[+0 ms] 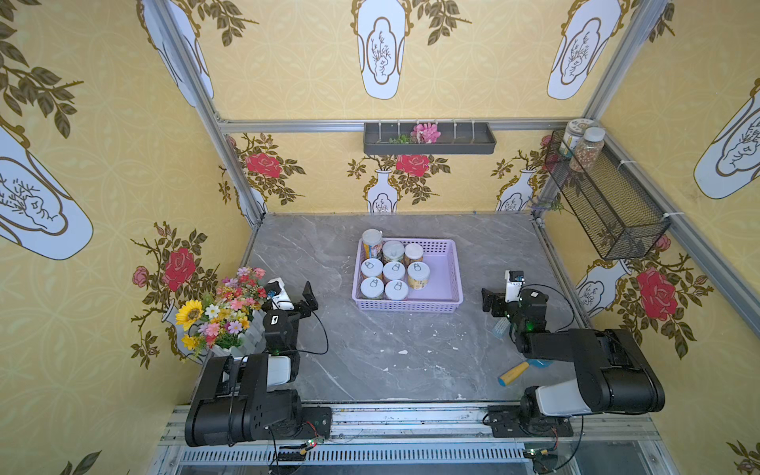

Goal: Put the canned food in the basket
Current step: Reset both arms

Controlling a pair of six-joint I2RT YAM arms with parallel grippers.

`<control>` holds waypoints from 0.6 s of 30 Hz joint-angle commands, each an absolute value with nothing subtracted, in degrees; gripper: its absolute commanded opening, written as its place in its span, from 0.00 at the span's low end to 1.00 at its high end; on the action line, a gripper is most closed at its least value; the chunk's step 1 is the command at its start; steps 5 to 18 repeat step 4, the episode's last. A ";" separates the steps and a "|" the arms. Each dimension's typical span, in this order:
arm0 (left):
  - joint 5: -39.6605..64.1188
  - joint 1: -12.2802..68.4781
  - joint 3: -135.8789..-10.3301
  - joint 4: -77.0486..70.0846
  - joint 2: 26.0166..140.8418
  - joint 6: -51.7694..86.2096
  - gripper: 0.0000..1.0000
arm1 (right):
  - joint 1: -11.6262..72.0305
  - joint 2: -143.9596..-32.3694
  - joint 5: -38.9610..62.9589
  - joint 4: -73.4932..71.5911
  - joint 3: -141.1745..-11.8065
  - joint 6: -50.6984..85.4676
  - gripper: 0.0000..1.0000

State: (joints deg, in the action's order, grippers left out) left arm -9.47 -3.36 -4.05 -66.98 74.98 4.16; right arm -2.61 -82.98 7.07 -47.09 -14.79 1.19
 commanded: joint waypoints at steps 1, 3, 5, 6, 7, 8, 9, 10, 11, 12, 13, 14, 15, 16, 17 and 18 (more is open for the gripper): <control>-10.02 -3.42 -3.87 -67.44 74.96 4.23 1.00 | -2.32 -83.25 5.72 -49.36 -15.36 0.53 0.97; -10.02 -3.43 -3.86 -67.43 74.97 4.29 1.00 | -2.29 -82.62 5.71 -49.94 -14.62 0.48 0.97; -10.02 -3.41 -3.87 -67.46 74.93 4.22 1.00 | -2.30 -82.30 5.71 -49.74 -14.50 0.44 0.97; -10.02 -3.41 -3.87 -67.46 74.93 4.22 1.00 | -2.30 -82.30 5.71 -49.74 -14.50 0.44 0.97; -10.02 -3.41 -3.87 -67.46 74.93 4.22 1.00 | -2.30 -82.30 5.71 -49.74 -14.50 0.44 0.97; -10.02 -3.41 -3.87 -67.46 74.93 4.22 1.00 | -2.30 -82.30 5.71 -49.74 -14.50 0.44 0.97; -10.02 -3.41 -3.87 -67.46 74.93 4.22 1.00 | -2.30 -82.30 5.71 -49.74 -14.50 0.44 0.97; -10.02 -3.41 -3.87 -67.46 74.93 4.22 1.00 | -2.30 -82.30 5.71 -49.74 -14.50 0.44 0.97; -10.02 -3.41 -3.87 -67.46 74.93 4.22 1.00 | -2.30 -82.30 5.71 -49.74 -14.50 0.44 0.97; -10.02 -3.41 -3.87 -67.46 74.93 4.22 1.00 | -2.30 -82.30 5.71 -49.74 -14.50 0.44 0.97; -10.02 -3.41 -3.87 -67.46 74.93 4.22 1.00 | -2.30 -82.30 5.71 -49.74 -14.50 0.44 0.97; -10.02 -3.41 -3.87 -67.46 74.93 4.22 1.00 | -2.30 -82.30 5.71 -49.74 -14.50 0.44 0.97; -10.02 -3.41 -3.87 -67.46 74.93 4.22 1.00 | -2.30 -82.30 5.71 -49.74 -14.50 0.44 0.97; -10.02 -3.41 -3.87 -67.46 74.93 4.22 1.00 | -2.30 -82.30 5.71 -49.74 -14.50 0.44 0.97; -10.02 -3.41 -3.87 -67.46 74.93 4.22 1.00 | -2.30 -82.30 5.71 -49.74 -14.50 0.44 0.97; -10.02 -3.41 -3.87 -67.46 74.93 4.22 1.00 | -2.30 -82.30 5.71 -49.74 -14.50 0.44 0.97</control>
